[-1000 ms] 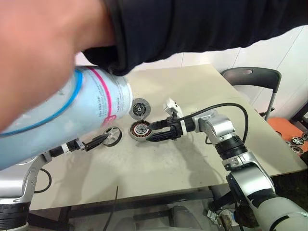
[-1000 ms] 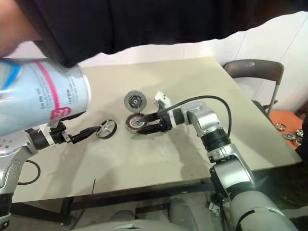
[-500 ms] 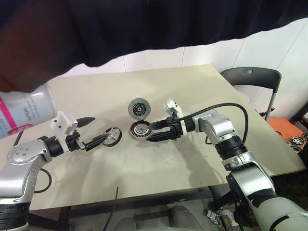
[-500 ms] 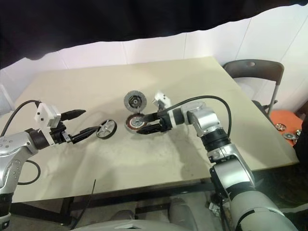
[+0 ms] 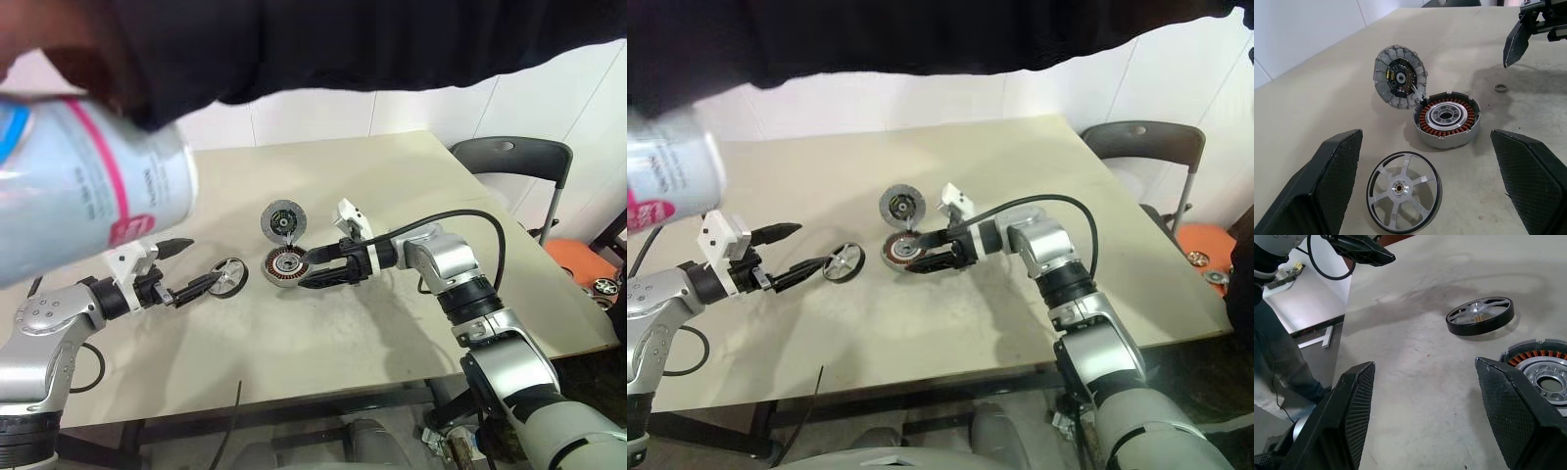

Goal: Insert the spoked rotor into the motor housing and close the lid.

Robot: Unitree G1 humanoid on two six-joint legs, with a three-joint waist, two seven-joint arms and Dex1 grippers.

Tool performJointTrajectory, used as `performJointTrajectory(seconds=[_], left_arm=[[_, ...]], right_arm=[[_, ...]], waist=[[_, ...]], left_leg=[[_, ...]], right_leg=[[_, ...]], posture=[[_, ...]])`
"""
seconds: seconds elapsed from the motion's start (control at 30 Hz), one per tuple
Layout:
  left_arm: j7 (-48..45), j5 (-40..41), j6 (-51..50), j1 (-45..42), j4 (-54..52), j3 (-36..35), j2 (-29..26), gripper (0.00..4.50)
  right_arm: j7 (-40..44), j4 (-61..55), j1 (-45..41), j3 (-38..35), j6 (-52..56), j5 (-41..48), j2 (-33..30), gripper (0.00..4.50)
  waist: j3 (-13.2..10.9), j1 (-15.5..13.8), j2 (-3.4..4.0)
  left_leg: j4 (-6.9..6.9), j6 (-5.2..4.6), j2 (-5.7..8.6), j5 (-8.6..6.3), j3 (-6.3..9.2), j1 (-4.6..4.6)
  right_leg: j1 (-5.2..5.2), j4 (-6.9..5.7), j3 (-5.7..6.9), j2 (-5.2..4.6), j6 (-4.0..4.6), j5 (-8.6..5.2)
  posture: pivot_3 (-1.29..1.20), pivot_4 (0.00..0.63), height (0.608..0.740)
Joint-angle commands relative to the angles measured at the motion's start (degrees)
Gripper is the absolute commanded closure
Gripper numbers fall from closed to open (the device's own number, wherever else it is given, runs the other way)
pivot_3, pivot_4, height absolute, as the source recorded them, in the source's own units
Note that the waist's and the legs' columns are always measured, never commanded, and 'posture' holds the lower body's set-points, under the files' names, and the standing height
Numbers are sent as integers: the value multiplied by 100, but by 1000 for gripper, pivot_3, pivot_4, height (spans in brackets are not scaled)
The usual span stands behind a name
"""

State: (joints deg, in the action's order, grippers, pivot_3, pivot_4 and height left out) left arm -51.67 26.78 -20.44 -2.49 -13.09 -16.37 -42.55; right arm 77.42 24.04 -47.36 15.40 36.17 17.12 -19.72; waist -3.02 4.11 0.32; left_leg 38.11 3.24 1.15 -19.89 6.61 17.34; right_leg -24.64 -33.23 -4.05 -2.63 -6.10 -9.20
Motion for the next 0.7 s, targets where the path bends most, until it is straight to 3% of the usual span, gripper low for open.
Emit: performJointTrajectory(seconds=[0.03, 0.7], left_arm=[[27, 12, 77, -74, -54, -73, -44, 43], [25, 10, 88, -70, -47, -75, -42, 43]], right_arm=[[35, -31, -202, -88, -72, 67, 30, 1064], [38, -6, -214, -83, -94, 56, 30, 1064]], waist=[[0, 0, 0], [0, 0, 0]], left_leg=[[0, 0, 0, 0, 0, 0], [0, 0, 0, 0, 0, -1]], right_leg=[[0, 0, 0, 0, 0, 0], [0, 0, 0, 0, 0, 0]], posture=[[0, 0, 740], [0, 0, 740]])
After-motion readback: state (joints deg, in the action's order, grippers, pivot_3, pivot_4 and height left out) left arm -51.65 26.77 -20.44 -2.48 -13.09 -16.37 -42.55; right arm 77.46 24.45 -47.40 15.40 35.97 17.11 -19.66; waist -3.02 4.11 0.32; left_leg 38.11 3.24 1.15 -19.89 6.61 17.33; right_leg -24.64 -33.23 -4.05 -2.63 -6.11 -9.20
